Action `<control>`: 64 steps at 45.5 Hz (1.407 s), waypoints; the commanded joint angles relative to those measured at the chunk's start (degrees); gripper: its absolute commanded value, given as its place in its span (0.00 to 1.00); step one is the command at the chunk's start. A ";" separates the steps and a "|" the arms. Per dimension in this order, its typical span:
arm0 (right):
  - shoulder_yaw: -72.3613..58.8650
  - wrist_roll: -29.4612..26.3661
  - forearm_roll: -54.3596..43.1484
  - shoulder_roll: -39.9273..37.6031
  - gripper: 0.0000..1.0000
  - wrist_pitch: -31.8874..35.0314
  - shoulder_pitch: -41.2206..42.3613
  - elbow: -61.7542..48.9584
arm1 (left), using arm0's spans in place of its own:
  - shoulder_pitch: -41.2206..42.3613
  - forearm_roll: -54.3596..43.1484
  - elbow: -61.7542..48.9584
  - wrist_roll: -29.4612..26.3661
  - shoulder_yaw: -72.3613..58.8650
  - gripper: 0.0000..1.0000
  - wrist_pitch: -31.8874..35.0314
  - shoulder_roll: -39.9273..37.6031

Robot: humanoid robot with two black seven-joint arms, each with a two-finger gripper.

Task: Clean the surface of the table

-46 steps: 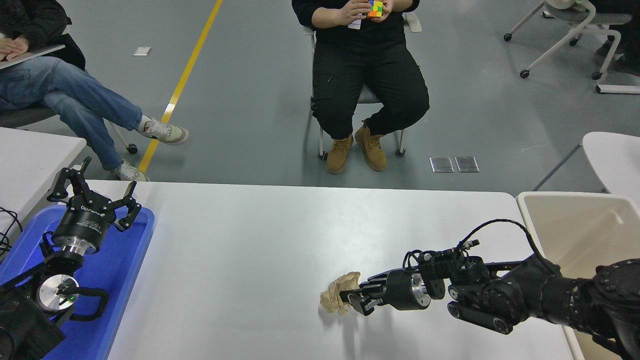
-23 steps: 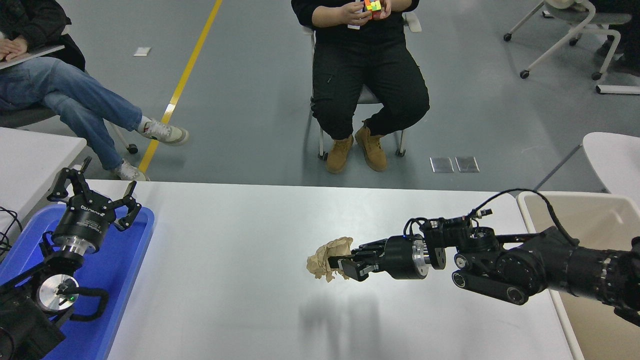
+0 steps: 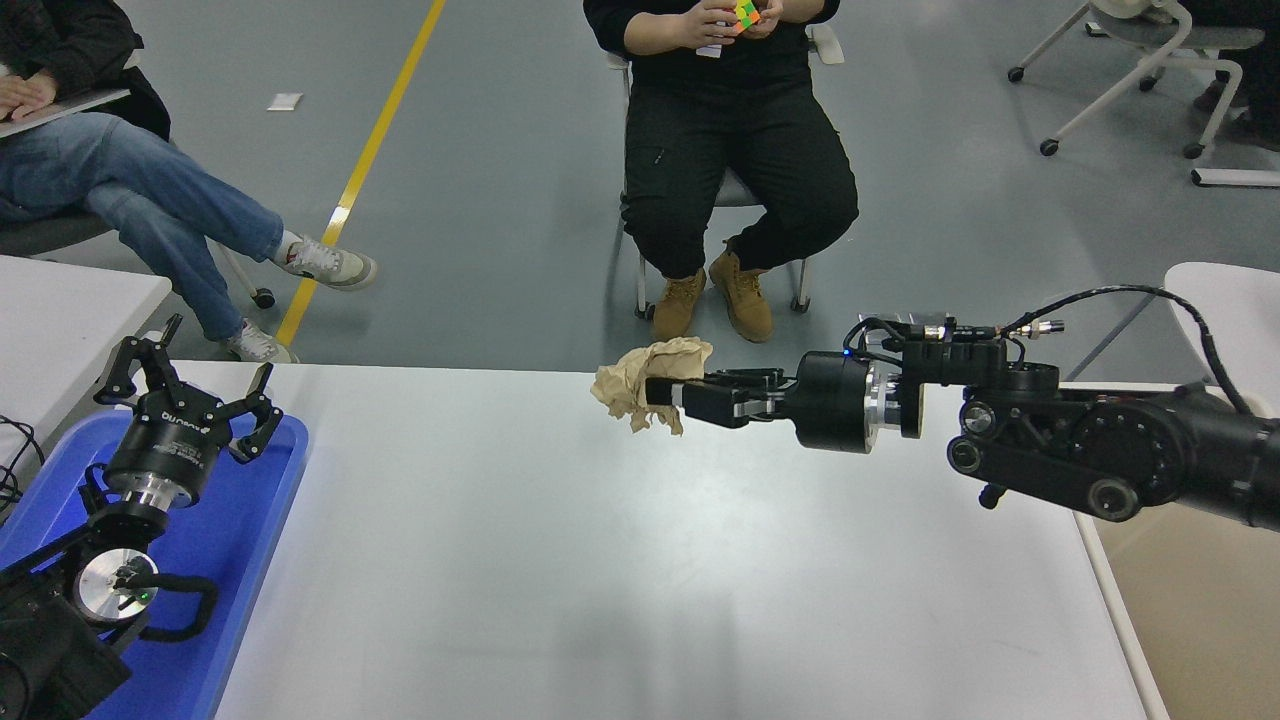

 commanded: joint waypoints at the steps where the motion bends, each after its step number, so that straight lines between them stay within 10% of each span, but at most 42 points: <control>1: 7.17 0.13 4.24 -3.55 0.00 4.42 1.73 0.87 | 0.00 0.00 0.00 0.00 0.00 1.00 0.00 0.00; 64: 3.92 -2.06 25.86 -8.91 0.00 11.54 -7.85 -65.13 | 0.00 0.00 0.00 0.00 0.00 1.00 0.00 0.00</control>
